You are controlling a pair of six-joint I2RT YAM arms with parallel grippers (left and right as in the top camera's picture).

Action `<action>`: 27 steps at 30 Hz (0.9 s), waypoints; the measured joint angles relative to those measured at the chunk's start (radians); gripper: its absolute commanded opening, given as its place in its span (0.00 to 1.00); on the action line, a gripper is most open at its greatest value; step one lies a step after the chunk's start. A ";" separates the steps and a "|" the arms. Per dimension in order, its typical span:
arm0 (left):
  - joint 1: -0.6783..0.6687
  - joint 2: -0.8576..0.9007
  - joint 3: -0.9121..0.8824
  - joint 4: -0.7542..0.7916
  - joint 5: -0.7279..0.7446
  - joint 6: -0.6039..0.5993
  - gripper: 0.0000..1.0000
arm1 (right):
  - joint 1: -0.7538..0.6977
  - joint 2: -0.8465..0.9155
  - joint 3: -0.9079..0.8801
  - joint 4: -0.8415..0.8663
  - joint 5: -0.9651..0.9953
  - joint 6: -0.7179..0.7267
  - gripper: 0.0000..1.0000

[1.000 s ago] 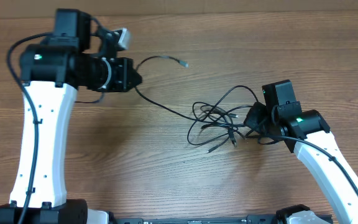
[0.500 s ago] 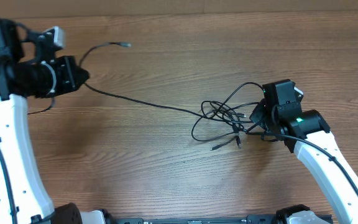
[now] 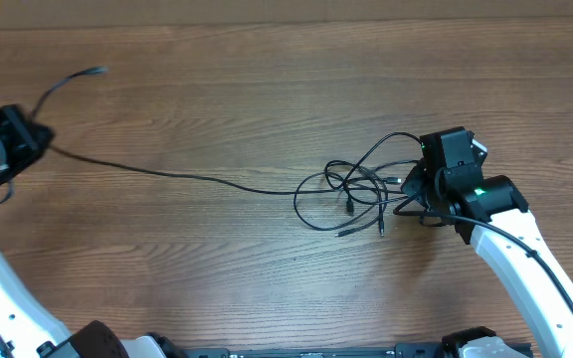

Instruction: Untangle cables

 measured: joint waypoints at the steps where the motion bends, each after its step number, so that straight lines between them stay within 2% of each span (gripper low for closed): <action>1: 0.031 0.000 0.000 0.000 0.007 -0.008 0.04 | 0.000 0.000 0.000 -0.001 0.000 0.000 0.04; 7: 0.126 0.000 0.000 0.005 0.047 -0.038 0.04 | 0.000 0.000 0.000 -0.001 0.000 0.000 0.04; 15: 0.085 -0.006 0.000 0.016 0.156 -0.051 0.05 | 0.000 0.000 0.000 0.000 -0.021 0.000 0.04; 21: -0.122 -0.007 0.000 0.023 0.189 0.007 0.08 | 0.000 0.000 0.000 -0.009 -0.037 0.000 0.04; 27: -0.394 -0.006 0.000 0.038 0.080 0.037 0.08 | 0.000 0.000 0.000 -0.025 -0.038 0.000 0.04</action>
